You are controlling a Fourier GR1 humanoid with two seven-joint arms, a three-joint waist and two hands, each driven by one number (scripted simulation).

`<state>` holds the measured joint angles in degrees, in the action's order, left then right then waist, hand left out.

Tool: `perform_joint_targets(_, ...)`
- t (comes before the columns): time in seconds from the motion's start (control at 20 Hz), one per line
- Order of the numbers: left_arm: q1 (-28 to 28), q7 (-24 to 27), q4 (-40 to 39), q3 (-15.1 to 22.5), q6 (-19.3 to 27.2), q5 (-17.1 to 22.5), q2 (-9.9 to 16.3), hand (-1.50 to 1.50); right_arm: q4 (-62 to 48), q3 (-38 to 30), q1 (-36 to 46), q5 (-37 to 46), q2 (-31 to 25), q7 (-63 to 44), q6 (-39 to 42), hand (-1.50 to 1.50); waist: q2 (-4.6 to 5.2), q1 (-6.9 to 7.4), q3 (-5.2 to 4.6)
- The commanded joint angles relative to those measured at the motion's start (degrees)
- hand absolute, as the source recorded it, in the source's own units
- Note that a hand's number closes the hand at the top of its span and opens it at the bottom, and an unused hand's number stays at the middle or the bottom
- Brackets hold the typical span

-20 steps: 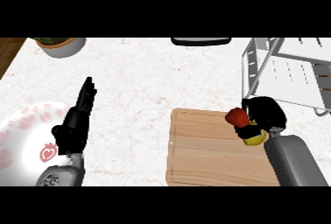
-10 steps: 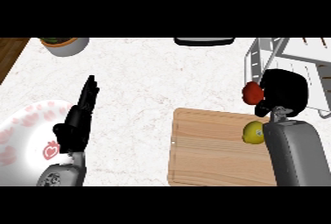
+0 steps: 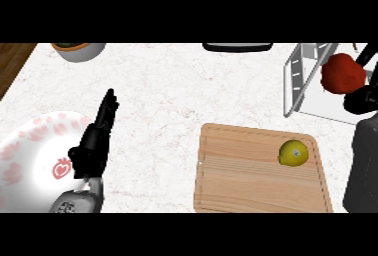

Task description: Pick the bell pepper from the cutting board and place it in the tiered basket

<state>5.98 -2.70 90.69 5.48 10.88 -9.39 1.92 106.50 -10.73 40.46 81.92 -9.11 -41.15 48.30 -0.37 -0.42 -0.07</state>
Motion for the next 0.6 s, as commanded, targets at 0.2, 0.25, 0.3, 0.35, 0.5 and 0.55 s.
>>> perform_joint_targets(0.2,3.6,-2.8,0.1,-1.6,-1.7,0.8,1.6,0.00,-2.4,-13.1,11.0,-7.7,1.1,-2.9,-0.7,1.50,0.30,0.68,0.08)
perform_joint_targets(0.25,4.0,-1.9,-1.5,-1.7,-1.8,1.0,1.3,0.00,-3.5,-13.0,14.9,-8.0,1.5,-5.1,0.9,1.50,0.31,0.68,0.05)
perform_joint_targets(0.3,4.2,-2.0,-1.7,-0.6,0.4,-1.1,-0.2,0.00,-5.4,-13.9,15.2,-8.9,0.8,-5.0,0.4,1.50,0.34,0.64,0.06)
perform_joint_targets(0.35,0.0,3.4,-1.9,-2.3,-2.7,2.2,1.6,0.00,-9.8,-12.8,11.8,-8.3,-2.2,-1.5,-5.5,1.50,0.46,0.89,0.05)
perform_joint_targets(0.5,-0.3,1.4,-0.3,-0.9,-1.9,0.5,0.9,0.00,-14.6,-11.8,14.4,-8.9,-6.0,-1.4,-5.7,1.50,0.40,0.89,0.05)
perform_joint_targets(0.55,3.1,-1.7,-0.6,-1.3,-0.3,-0.2,0.1,0.00,-15.2,-14.8,12.4,-10.7,-8.4,1.7,-7.6,1.50,0.43,0.68,0.07)
